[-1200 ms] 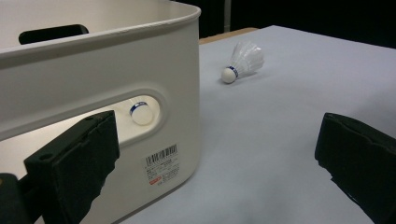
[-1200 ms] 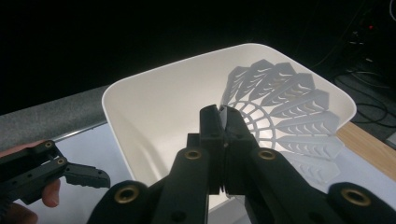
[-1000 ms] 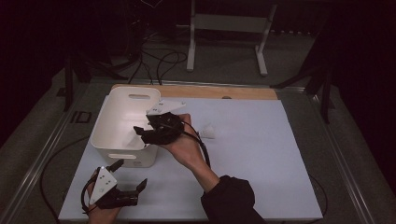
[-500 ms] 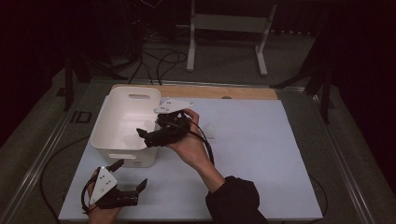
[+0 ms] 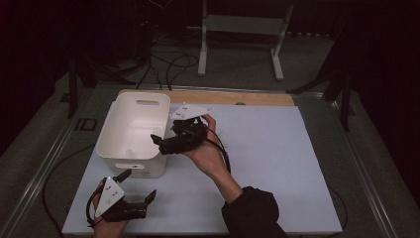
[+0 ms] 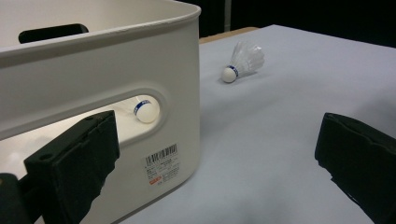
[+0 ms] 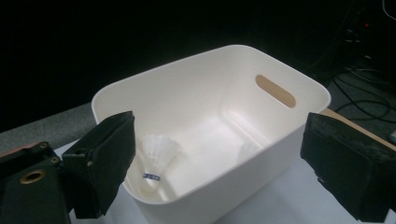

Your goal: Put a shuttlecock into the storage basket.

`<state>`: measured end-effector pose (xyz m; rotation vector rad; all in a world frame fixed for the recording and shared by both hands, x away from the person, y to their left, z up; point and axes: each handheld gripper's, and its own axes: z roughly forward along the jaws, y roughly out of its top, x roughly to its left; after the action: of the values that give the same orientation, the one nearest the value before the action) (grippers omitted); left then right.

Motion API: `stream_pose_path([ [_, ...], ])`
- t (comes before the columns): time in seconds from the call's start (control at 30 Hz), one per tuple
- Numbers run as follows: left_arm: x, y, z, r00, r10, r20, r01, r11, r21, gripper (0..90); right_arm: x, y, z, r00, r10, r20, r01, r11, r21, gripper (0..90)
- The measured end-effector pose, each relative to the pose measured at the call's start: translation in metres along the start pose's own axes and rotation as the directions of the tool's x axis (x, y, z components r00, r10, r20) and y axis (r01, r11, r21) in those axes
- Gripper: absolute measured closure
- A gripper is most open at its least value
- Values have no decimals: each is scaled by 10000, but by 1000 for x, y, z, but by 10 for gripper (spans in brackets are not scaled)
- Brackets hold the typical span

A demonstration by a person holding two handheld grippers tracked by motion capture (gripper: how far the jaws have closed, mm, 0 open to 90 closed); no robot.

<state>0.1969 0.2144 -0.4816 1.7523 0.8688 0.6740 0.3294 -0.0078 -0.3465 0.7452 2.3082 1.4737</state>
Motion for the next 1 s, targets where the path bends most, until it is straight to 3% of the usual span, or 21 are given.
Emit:
stream_pose_path([
  [0.37,0,0,0,10000,-19,12,19,10000,-5,5,-8,-2,-5,9989,95,464,-96,10000,23,96],
  [1.0,0,0,0,10000,-27,5,27,10000,-15,5,-23,-6,-11,9960,318,839,-314,9995,-61,96],
])
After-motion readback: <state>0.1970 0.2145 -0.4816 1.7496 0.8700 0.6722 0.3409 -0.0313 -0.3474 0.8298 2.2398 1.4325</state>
